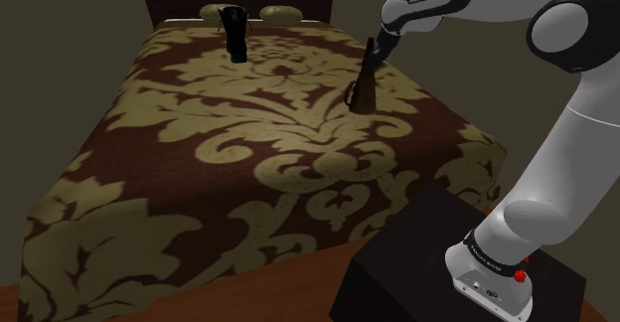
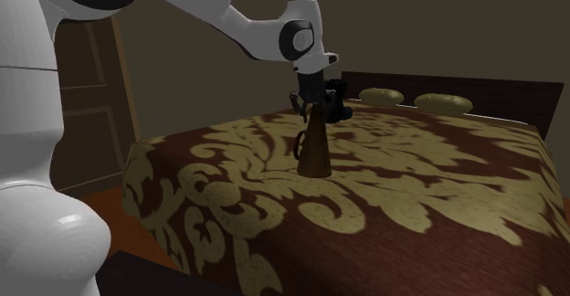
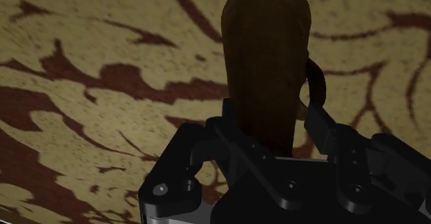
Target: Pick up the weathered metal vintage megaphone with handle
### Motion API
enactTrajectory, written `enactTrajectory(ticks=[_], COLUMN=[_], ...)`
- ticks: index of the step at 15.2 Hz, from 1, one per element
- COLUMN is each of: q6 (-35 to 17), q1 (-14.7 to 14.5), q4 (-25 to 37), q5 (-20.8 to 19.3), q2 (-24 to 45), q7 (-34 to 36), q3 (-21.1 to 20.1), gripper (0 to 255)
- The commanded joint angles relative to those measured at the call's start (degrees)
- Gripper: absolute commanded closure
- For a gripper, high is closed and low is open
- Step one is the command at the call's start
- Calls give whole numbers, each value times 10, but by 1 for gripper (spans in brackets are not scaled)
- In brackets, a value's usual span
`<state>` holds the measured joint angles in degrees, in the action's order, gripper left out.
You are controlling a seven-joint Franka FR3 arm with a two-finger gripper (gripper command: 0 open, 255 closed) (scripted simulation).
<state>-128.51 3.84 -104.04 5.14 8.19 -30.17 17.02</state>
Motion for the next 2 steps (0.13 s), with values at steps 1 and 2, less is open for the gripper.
enactTrajectory(ticks=[1, 2], q6=[10, 10], q1=[0, 0], q4=[11, 11], q5=[0, 0], q2=[0, 0], q7=[0, 0], q3=[0, 0], gripper=[255, 255])
